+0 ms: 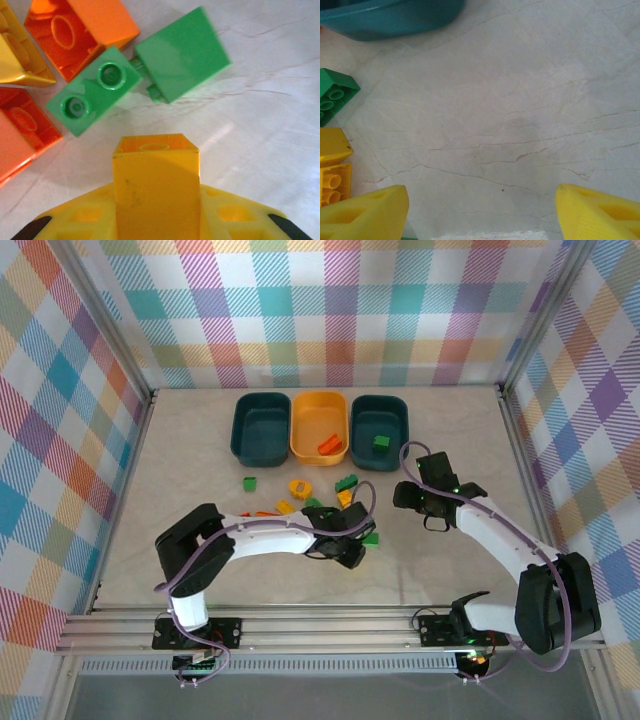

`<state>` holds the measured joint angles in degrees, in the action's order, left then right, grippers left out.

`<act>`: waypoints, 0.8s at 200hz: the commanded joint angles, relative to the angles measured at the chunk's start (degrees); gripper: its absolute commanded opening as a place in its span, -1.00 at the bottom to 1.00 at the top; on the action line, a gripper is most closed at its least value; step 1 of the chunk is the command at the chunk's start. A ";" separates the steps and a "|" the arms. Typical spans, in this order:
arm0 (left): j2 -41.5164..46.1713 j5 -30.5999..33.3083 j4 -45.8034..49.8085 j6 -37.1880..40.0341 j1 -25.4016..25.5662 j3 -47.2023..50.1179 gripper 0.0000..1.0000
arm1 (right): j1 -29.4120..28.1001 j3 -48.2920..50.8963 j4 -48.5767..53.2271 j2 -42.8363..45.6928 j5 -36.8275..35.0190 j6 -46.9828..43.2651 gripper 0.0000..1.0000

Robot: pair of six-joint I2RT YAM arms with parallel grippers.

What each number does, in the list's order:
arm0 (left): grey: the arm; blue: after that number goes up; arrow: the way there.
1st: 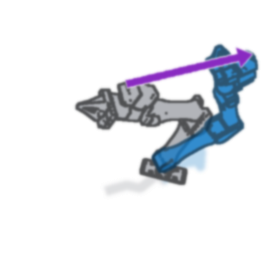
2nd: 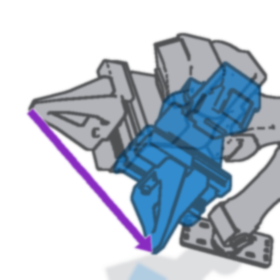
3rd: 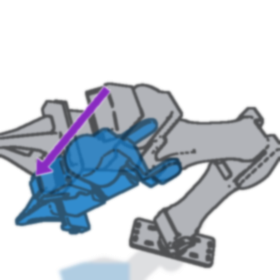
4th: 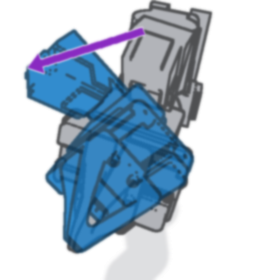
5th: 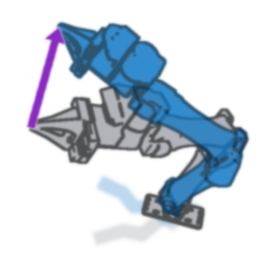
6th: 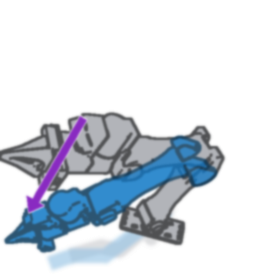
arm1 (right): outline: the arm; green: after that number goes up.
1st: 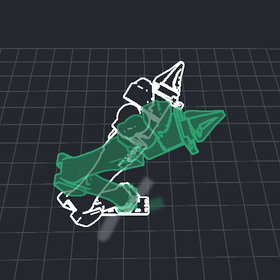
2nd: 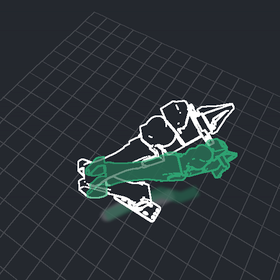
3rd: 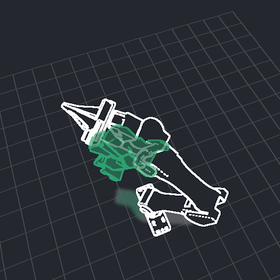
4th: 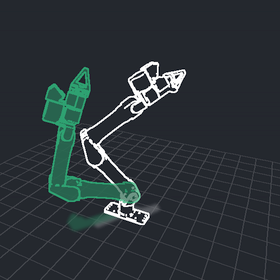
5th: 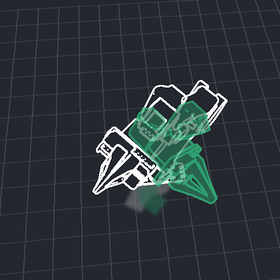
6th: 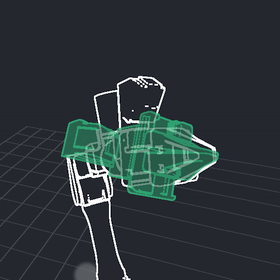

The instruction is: Sort the legos into containers by color

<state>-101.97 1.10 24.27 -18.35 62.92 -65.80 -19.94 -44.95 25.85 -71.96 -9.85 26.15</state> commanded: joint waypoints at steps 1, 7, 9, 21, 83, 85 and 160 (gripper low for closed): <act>12.07 3.61 1.67 2.12 0.25 -1.67 -0.47 | -0.27 -2.74 1.38 -0.30 0.50 0.37 0.53; 13.89 5.60 2.54 3.02 -0.91 -2.30 -0.47 | -0.27 -2.87 1.35 -0.30 0.51 0.37 0.53; 14.36 5.96 2.84 3.22 -1.65 -2.49 -0.48 | -0.27 -2.93 1.30 -0.29 0.55 0.39 0.53; 16.44 6.48 4.01 4.15 -7.30 -3.68 -0.51 | -0.27 -3.04 0.72 -0.37 1.10 0.81 0.53; -0.65 -4.51 11.10 -1.47 -41.25 -23.12 -0.65 | -1.52 -2.57 -2.11 -2.83 7.10 5.68 0.49; -1.77 -4.42 11.53 -1.39 -41.81 -24.15 -0.65 | -1.62 -2.53 -2.18 -2.83 7.18 5.78 0.49; -35.65 -6.41 32.15 -0.58 -50.76 -67.45 -0.64 | -2.99 -1.31 -2.47 0.25 14.05 10.82 0.53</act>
<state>-133.86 -3.86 46.02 -18.81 12.16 -124.42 -22.63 -46.59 24.82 -73.63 0.25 34.02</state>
